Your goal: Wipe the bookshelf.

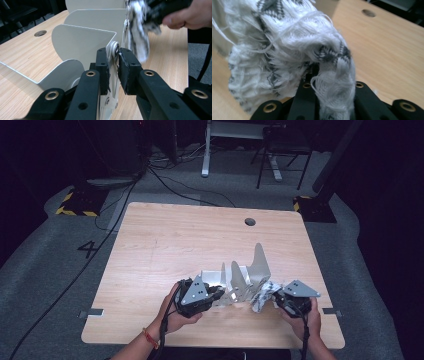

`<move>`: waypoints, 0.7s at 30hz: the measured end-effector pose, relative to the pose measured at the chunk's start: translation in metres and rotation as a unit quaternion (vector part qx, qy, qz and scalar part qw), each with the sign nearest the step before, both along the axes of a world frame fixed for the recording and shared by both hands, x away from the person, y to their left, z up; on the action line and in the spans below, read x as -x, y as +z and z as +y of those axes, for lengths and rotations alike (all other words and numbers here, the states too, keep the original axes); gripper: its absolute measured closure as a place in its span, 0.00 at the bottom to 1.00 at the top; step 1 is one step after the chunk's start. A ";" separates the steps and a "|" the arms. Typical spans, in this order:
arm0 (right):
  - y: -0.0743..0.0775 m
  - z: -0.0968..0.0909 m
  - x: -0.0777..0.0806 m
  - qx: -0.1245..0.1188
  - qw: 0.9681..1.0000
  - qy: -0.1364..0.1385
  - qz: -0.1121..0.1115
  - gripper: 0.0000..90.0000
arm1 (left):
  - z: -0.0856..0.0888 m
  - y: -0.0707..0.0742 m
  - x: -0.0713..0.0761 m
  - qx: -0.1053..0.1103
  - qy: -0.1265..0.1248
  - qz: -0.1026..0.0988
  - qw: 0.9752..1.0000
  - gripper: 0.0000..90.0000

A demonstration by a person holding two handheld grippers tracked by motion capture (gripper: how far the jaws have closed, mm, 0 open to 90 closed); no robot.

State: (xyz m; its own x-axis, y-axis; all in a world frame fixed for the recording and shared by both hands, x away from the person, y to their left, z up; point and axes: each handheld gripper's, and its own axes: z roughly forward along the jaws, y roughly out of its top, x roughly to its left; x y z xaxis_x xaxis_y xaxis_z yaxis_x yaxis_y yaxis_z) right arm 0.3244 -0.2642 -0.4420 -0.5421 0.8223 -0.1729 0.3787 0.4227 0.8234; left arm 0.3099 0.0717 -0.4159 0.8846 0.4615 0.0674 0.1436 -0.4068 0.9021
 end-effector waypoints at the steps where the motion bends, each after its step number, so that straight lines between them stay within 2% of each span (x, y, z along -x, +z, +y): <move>1: 0.004 -0.003 0.000 -0.009 1.000 -0.006 -0.006 0.91 | 0.000 0.000 0.000 0.001 -0.001 0.000 1.000 0.87; 4: 0.013 -0.006 0.003 -0.022 1.000 -0.012 -0.018 0.91 | -0.002 0.000 0.002 0.000 0.001 0.000 1.000 0.87; 8: 0.022 0.004 0.018 -0.005 0.999 0.010 -0.040 0.91 | -0.003 0.000 0.003 0.002 0.002 0.000 1.000 0.87; 11: 0.022 0.015 0.025 0.006 0.999 0.032 -0.040 0.91 | -0.004 0.000 0.004 0.001 -0.002 -0.001 1.000 0.87; 17: 0.000 0.031 0.020 0.038 0.998 0.051 -0.006 0.92 | -0.005 -0.001 0.006 0.004 -0.006 0.001 1.000 0.88; 21: -0.012 0.030 0.013 0.038 0.998 0.046 0.021 0.92 | -0.005 -0.001 0.006 0.006 -0.006 -0.001 1.000 0.88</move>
